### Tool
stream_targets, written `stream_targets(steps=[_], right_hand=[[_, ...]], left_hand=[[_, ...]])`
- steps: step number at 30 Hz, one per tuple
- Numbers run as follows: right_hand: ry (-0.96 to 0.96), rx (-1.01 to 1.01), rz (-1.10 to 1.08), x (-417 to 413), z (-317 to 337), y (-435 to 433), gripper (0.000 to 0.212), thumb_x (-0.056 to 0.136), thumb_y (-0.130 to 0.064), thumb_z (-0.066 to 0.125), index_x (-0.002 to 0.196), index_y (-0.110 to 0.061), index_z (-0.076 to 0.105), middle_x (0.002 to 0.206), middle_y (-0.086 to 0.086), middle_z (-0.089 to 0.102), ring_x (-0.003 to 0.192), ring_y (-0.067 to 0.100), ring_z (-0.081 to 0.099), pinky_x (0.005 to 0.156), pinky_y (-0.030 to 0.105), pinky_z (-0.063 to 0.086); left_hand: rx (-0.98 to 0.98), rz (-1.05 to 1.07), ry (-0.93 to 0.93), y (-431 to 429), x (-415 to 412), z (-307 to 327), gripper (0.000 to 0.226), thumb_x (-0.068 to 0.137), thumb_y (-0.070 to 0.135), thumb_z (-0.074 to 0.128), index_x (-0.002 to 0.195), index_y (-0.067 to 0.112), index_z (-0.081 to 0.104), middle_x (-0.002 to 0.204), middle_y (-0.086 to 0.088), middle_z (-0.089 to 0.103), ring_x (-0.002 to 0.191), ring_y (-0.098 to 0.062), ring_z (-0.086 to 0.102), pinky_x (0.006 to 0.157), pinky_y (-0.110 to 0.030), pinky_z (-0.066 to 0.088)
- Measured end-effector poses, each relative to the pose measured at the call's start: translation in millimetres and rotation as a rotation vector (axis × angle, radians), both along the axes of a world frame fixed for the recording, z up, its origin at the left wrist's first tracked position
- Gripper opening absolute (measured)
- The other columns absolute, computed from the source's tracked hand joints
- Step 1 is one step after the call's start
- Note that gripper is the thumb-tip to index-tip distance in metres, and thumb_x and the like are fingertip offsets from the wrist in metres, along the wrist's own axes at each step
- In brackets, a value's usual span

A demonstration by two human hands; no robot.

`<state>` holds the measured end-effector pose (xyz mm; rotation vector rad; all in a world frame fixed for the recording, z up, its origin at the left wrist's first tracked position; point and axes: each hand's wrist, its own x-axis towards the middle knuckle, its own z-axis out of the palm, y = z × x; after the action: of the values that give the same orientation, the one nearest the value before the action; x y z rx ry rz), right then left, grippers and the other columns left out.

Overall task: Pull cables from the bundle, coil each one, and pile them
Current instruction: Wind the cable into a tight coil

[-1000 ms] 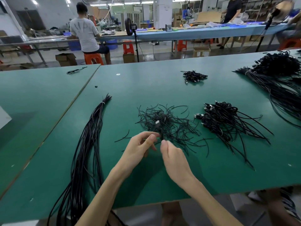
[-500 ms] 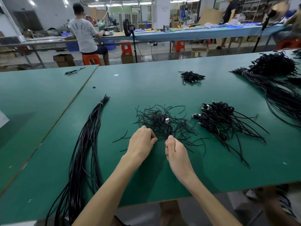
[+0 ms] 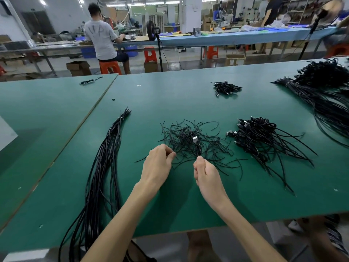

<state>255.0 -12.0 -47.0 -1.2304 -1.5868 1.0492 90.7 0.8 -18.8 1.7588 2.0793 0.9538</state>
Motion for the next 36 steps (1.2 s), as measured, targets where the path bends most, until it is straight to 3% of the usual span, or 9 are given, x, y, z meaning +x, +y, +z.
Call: stream_targets(steps=[5,7,12,18,21,30,36], right_hand=[[-0.03,0.001,-0.009,-0.8,2.0,-1.0,0.045,0.111,-0.039,0.027,0.071,-0.02,0.037,0.054,-0.012,0.037,0.052,0.008,0.03,0.056,0.03,0.032],[-0.036,0.003,-0.004,-1.2,3.5,-2.0,0.046,0.111,-0.038,0.027,0.073,-0.019,0.041,0.059,-0.009,0.039,0.055,0.009,0.033,0.058,0.033,0.034],[-0.084,0.006,0.033,-1.2,5.4,-4.2,0.046,0.111,-0.04,0.026,0.077,-0.016,0.048,0.066,-0.005,0.043,0.061,0.012,0.039,0.062,0.038,0.036],[-0.188,0.031,0.066,-1.3,5.2,-6.2,0.045,0.11,-0.04,0.027,0.085,-0.021,0.059,0.07,-0.002,0.056,0.067,0.015,0.052,0.073,0.045,0.049],[-0.161,0.022,0.089,-0.8,3.6,-5.7,0.047,0.111,-0.041,0.029,0.086,-0.016,0.06,0.068,-0.004,0.053,0.064,0.012,0.049,0.074,0.049,0.049],[-0.019,-0.029,0.149,-0.4,0.9,-5.2,0.056,0.108,-0.049,0.033,0.091,-0.003,0.06,0.067,-0.008,0.043,0.062,0.011,0.038,0.059,0.036,0.033],[0.113,-0.055,0.203,-1.3,5.1,-6.9,0.046,0.111,-0.039,0.035,0.074,-0.021,0.056,0.059,-0.013,0.037,0.055,0.006,0.031,0.049,0.018,0.028]], left_hand=[[-0.136,-0.211,-0.732,-5.9,2.8,8.2,0.013,0.098,0.019,0.069,0.09,0.009,0.07,0.082,0.001,0.075,0.07,-0.009,0.069,0.057,-0.02,0.046],[-0.177,-0.287,-0.831,-10.7,4.1,10.3,0.015,0.095,0.023,0.073,0.093,0.008,0.07,0.083,-0.001,0.075,0.072,-0.01,0.067,0.058,-0.021,0.047],[-0.283,-0.279,-0.915,-13.5,7.1,15.2,0.019,0.092,0.018,0.076,0.104,0.007,0.066,0.085,-0.005,0.076,0.067,-0.012,0.062,0.06,-0.023,0.046],[-0.44,-0.338,-1.106,-16.0,6.0,18.7,0.012,0.096,0.004,0.066,0.108,0.004,0.064,0.079,-0.006,0.067,0.057,-0.01,0.053,0.057,-0.021,0.043],[-0.469,-0.327,-1.189,-16.5,4.0,18.7,0.017,0.096,-0.001,0.063,0.111,0.004,0.061,0.079,-0.006,0.065,0.056,-0.011,0.049,0.056,-0.021,0.044],[-0.541,-0.433,-1.162,-13.5,-5.4,19.9,0.015,0.094,-0.001,0.063,0.101,0.011,0.058,0.078,-0.006,0.064,0.054,-0.012,0.046,0.056,-0.025,0.043],[-0.514,-0.481,-1.084,-14.8,-10.9,16.1,0.029,0.085,0.009,0.075,0.109,0.013,0.06,0.083,-0.007,0.067,0.058,-0.014,0.051,0.061,-0.025,0.042]])
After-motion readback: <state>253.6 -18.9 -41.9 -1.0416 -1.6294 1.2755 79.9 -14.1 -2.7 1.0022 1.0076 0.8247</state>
